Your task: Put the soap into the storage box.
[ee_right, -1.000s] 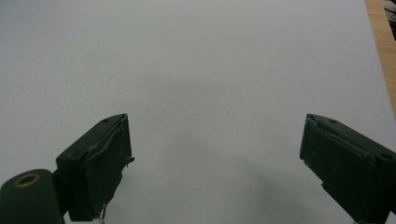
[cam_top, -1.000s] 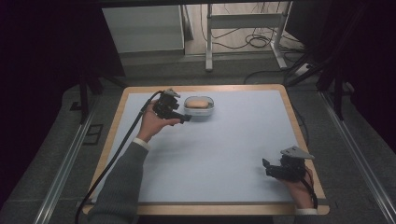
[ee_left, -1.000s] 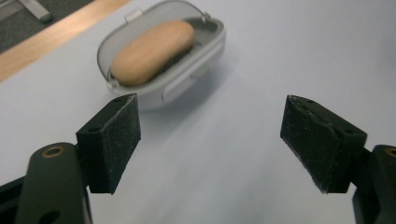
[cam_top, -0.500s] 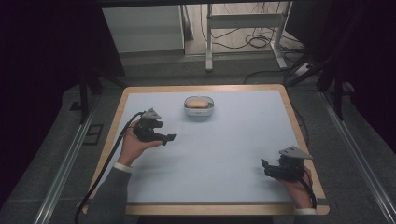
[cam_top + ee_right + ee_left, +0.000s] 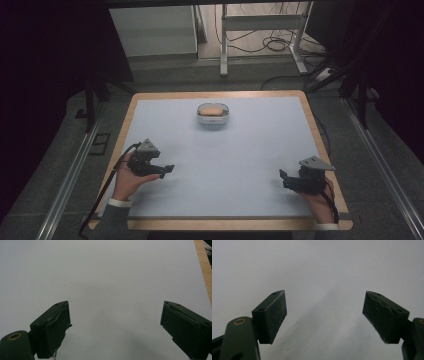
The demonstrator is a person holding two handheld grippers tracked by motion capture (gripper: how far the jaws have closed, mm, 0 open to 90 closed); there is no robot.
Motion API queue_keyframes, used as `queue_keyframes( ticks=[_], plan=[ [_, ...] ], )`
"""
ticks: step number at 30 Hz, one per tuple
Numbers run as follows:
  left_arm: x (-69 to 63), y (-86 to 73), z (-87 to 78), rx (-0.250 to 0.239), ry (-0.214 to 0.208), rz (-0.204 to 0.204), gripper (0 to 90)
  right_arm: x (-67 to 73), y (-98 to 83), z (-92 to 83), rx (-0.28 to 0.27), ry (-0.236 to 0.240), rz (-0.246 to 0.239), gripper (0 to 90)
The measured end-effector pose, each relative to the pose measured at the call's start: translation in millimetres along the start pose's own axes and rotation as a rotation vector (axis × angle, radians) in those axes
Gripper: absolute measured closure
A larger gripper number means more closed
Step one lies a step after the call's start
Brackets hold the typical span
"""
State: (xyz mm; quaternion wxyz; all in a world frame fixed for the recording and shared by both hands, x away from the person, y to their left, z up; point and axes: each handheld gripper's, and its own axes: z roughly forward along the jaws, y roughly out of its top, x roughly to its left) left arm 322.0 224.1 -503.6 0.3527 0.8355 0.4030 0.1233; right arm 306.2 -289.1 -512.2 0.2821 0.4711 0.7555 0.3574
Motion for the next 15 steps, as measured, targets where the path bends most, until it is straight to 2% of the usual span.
queue_keyframes(
  ticks=[3, 6, 8, 15],
  plan=[
    [2.5, -6.0, 1.8, -0.006, -0.009, -0.022, 19.6, 0.4, 0.5, -0.4, -0.004, 0.0, -0.002, 8.8],
    [3.9, -7.9, 3.9, 0.006, 0.002, -0.016, 19.4, 1.5, 0.9, -1.1, -0.015, 0.001, -0.006, 8.8],
    [3.8, -6.7, 5.2, -0.008, -0.006, -0.019, 19.6, 2.8, 1.5, -2.6, -0.035, 0.005, -0.024, 8.8],
    [5.5, -7.7, 4.0, -0.015, -0.011, -0.028, 19.2, 4.9, 5.8, -3.2, -0.075, 0.026, -0.007, 8.8]
  ],
)
